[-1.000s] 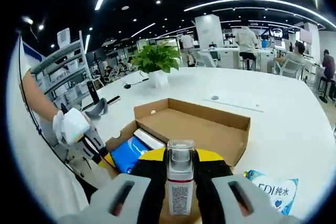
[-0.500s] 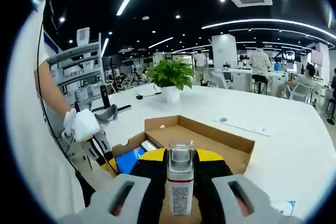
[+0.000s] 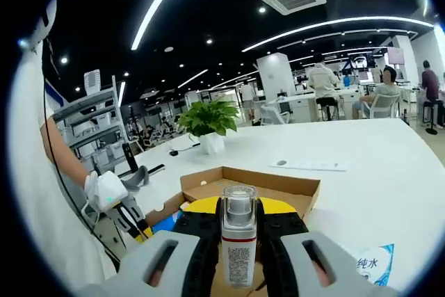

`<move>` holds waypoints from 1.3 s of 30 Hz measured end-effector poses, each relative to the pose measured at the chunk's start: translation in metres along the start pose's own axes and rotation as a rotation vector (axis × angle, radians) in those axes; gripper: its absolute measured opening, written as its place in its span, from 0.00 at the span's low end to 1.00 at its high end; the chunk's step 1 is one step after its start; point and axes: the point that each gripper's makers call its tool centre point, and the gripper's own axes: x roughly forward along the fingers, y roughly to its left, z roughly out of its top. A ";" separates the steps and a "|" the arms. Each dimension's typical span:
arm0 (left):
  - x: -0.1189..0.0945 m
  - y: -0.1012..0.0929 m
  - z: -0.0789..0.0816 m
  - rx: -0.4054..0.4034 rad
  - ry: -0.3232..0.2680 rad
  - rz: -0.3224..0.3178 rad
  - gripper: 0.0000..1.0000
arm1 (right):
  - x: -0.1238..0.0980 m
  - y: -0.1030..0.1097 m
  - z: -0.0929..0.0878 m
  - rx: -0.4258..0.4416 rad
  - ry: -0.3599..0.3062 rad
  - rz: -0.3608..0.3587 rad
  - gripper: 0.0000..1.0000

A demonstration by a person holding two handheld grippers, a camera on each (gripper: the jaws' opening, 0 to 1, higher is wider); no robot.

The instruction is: Operate the shoe box by opening the lid, removing the specified soft item, and placing it in the target area until the item is outside and the box remains undamaged.

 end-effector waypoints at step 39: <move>0.000 0.000 0.000 -0.002 0.001 -0.006 0.02 | -0.115 -0.081 0.029 0.100 -0.080 -0.357 0.18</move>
